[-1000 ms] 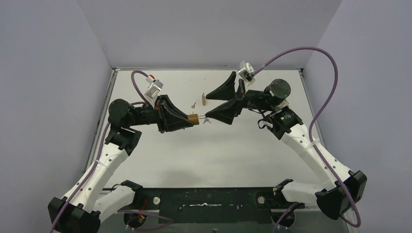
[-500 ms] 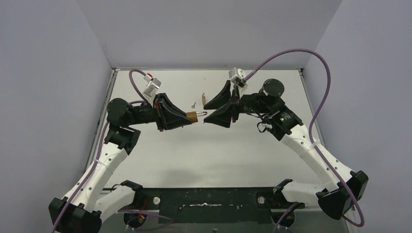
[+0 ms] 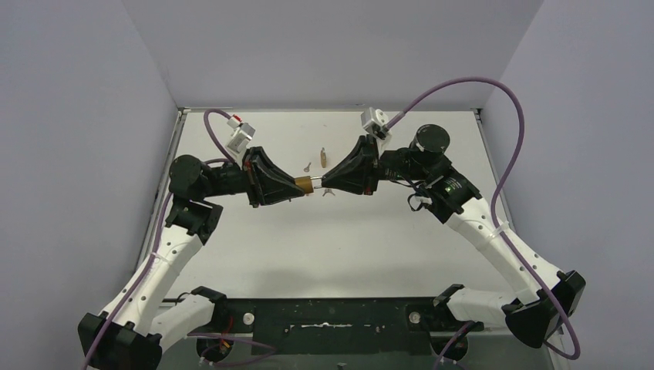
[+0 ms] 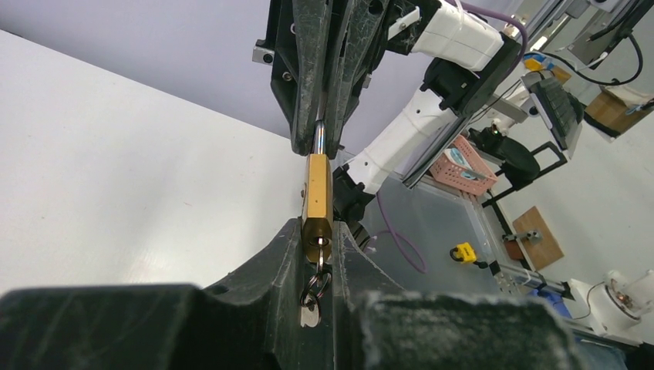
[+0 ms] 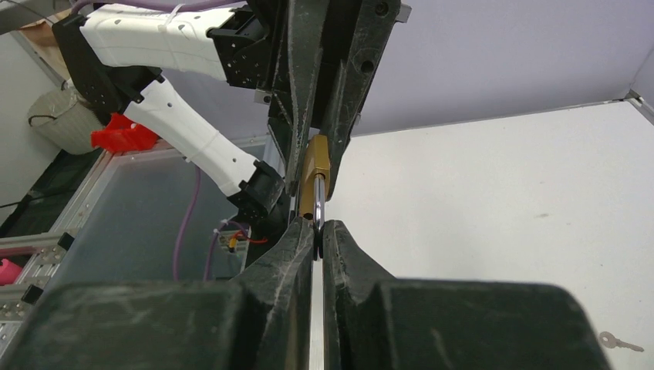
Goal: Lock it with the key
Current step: Lock the lock.
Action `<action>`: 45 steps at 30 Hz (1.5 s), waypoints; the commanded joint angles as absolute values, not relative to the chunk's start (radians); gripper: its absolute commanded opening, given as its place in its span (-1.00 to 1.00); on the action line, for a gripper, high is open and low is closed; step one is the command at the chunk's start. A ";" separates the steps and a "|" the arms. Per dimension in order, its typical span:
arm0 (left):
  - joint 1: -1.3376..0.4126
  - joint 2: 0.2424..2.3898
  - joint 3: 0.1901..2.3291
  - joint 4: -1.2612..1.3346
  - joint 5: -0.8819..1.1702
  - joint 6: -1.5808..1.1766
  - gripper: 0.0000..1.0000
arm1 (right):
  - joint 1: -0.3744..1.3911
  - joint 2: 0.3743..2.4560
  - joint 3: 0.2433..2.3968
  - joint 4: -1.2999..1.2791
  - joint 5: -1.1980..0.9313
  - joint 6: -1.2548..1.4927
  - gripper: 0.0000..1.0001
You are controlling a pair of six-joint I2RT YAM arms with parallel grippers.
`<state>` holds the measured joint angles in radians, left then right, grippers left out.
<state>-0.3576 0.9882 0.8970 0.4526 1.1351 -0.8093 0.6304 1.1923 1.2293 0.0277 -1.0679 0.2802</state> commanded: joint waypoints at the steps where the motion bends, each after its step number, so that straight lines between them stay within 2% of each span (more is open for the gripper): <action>1: -0.353 0.995 0.950 0.521 1.128 -0.834 -0.46 | 0.647 1.203 1.264 0.133 -1.047 0.367 -1.00; 2: -0.353 0.995 0.947 0.535 1.125 -0.840 -0.26 | 0.649 1.205 1.259 0.161 -1.049 0.395 -1.00; 3: -0.353 0.995 0.945 0.549 1.122 -0.848 -0.18 | 0.649 1.209 1.257 0.178 -1.050 0.417 -1.00; 7: -0.353 0.996 0.944 0.589 1.118 -0.869 -0.16 | 0.656 1.215 1.253 0.190 -1.048 0.438 -1.00; 8: -0.353 0.995 0.945 0.596 1.119 -0.872 -0.20 | 0.658 1.215 1.253 0.191 -1.045 0.439 -1.00; 13: -0.353 0.994 0.943 0.617 1.124 -0.885 -0.64 | 0.658 1.216 1.251 0.192 -1.037 0.443 -1.00; 16: -0.354 0.993 0.941 0.617 1.127 -0.885 -1.00 | 0.658 1.218 1.253 0.190 -1.036 0.448 -1.00; 22: -0.353 0.992 0.939 0.620 1.125 -0.889 -1.00 | 0.670 1.240 1.277 0.153 -1.033 0.459 -1.00; 31: -0.354 1.016 0.920 0.744 1.101 -0.971 -1.00 | 0.779 1.288 1.258 0.198 -0.989 0.484 -1.00; 38: -0.353 1.008 0.915 0.734 1.075 -0.952 -1.00 | 0.854 1.320 1.233 0.242 -0.952 0.518 -1.00; 45: -0.352 1.054 0.945 1.000 1.046 -1.168 -1.00 | 0.889 1.354 1.201 0.271 -0.936 0.534 -1.00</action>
